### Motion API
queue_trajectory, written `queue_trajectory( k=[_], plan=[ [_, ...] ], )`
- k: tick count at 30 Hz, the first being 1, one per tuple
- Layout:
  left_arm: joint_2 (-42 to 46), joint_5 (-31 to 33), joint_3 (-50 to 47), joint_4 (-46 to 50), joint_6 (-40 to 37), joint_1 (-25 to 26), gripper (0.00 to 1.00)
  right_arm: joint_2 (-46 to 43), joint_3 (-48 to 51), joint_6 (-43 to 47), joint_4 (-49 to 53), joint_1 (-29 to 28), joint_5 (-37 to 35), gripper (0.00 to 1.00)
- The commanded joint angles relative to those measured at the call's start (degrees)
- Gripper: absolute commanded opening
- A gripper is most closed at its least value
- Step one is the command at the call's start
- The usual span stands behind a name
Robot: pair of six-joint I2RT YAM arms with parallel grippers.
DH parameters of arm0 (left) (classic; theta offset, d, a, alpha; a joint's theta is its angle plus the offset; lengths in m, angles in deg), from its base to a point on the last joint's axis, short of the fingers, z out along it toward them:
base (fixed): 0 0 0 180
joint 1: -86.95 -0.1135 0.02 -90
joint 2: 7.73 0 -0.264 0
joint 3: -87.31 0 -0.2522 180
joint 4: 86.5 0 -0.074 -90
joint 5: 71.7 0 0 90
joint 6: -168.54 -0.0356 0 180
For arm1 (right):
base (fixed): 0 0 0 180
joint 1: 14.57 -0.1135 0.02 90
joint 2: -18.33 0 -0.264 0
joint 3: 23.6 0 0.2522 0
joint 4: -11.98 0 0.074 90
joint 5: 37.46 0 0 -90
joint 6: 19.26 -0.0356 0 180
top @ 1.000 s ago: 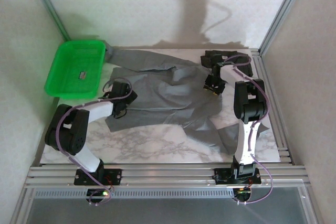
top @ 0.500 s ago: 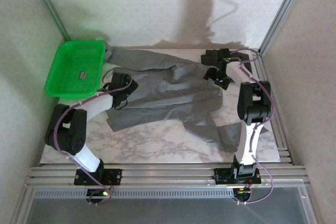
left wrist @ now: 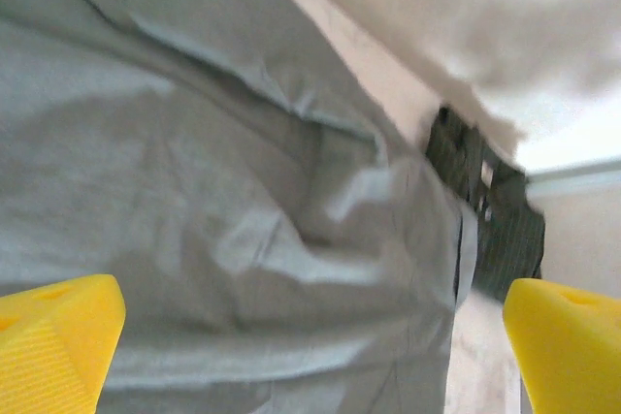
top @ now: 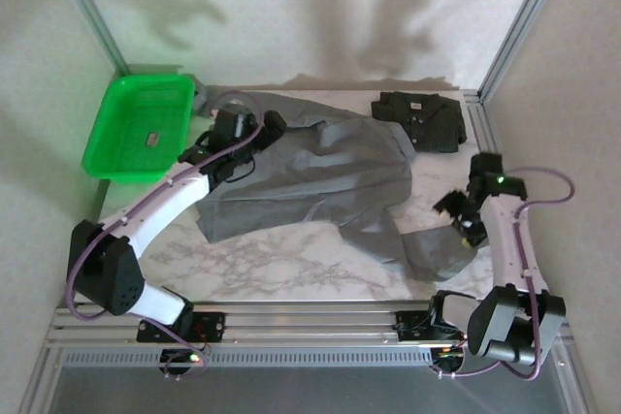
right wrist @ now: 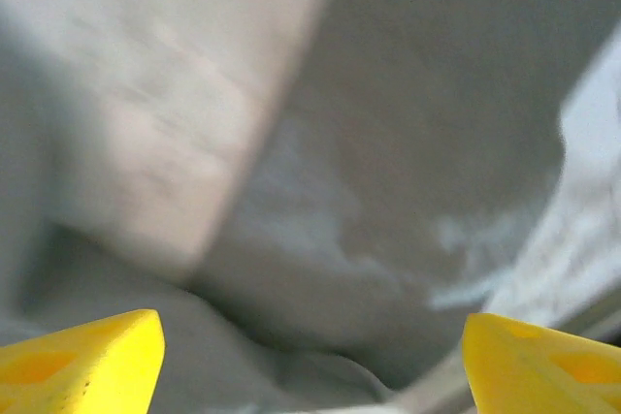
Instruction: Fold and stack the long sleeve shirts
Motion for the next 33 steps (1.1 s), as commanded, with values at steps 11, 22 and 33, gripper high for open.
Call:
queue_trajectory(
  k=[11, 22, 33],
  plan=[
    [0.8, -2.7, -6.8, -0.6, 0.7, 4.8, 1.00, -2.9, 15.8, -11.3, -0.7, 0.1, 2.1, 0.72],
    [0.9, 0.3, -9.1, -2.1, 3.7, 5.1, 1.00, 7.5, 18.5, -12.4, -9.5, -0.7, 6.9, 0.52],
    [0.4, 1.9, -8.6, -1.2, 2.1, 5.8, 1.00, -2.8, 13.5, -13.6, -1.0, -3.3, 12.4, 0.00]
  ],
)
